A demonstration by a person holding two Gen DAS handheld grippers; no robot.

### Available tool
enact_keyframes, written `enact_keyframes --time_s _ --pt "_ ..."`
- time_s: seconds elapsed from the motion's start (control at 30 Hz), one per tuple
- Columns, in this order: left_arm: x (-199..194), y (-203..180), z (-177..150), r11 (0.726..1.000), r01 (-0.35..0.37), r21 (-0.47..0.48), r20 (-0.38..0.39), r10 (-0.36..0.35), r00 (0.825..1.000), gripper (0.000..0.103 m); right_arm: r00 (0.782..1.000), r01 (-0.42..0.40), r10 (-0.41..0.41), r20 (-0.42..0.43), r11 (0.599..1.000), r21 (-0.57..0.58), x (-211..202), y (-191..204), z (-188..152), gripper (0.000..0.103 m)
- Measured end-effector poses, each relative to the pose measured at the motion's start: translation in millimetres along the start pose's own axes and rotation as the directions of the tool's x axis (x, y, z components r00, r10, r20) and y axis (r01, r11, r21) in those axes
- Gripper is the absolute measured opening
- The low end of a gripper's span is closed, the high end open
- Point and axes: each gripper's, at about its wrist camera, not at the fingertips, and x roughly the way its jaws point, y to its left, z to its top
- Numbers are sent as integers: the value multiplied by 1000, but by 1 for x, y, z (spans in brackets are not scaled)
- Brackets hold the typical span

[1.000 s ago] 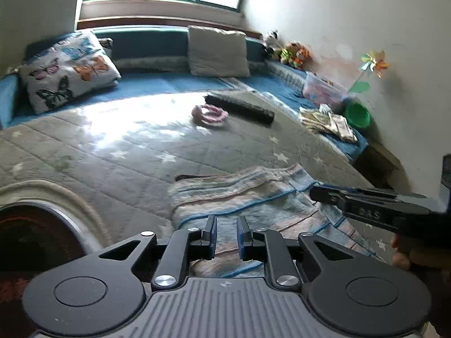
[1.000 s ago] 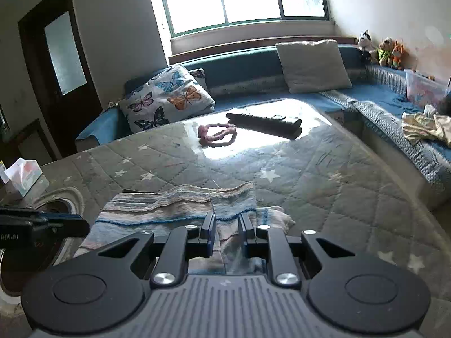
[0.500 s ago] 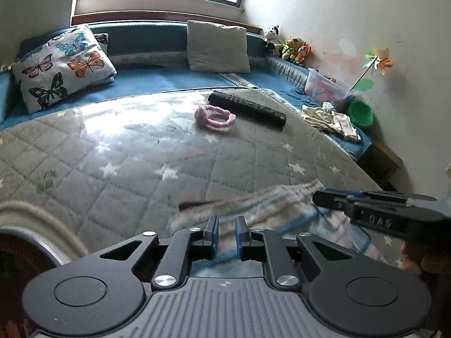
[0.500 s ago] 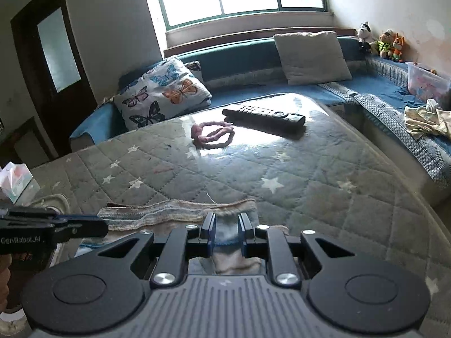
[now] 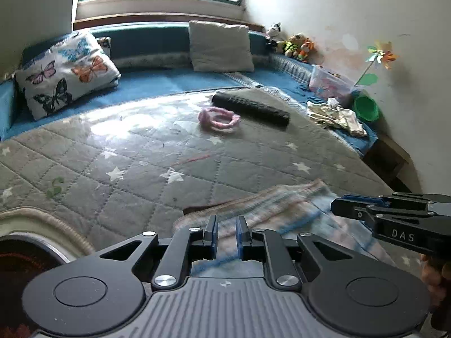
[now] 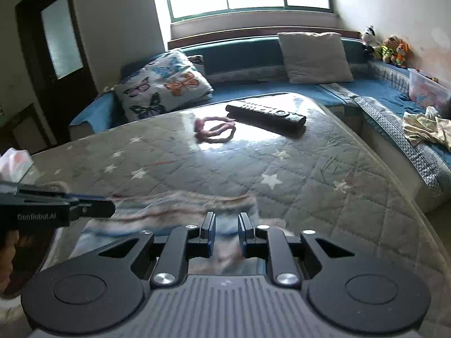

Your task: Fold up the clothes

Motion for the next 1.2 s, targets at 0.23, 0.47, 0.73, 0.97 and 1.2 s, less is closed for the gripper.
enact_keyframes --time_s 0.23,0.47,0.73,0.97,1.2 --pt "-50 -24 -40 997 66 51 3 -66 998 15 999 -55 54 -6 995 -79 -57 18 -38 17" --pt "-77 -40 -86 991 115 70 -23 -114 993 15 999 -38 38 0 993 -114 -87 18 -72 17" --pt "-77 -30 -111 996 90 20 -61 -88 994 14 1000 -4 5 7 998 -65 -90 4 -84 17" --pt "-88 -28 -115 997 82 1 -42 -82 996 14 996 -79 83 20 985 -152 -95 37 -93 23" --pt "-101 -31 -129 1000 28 6 -52 -28 998 15 998 -68 70 1 978 -195 -95 58 -115 24"
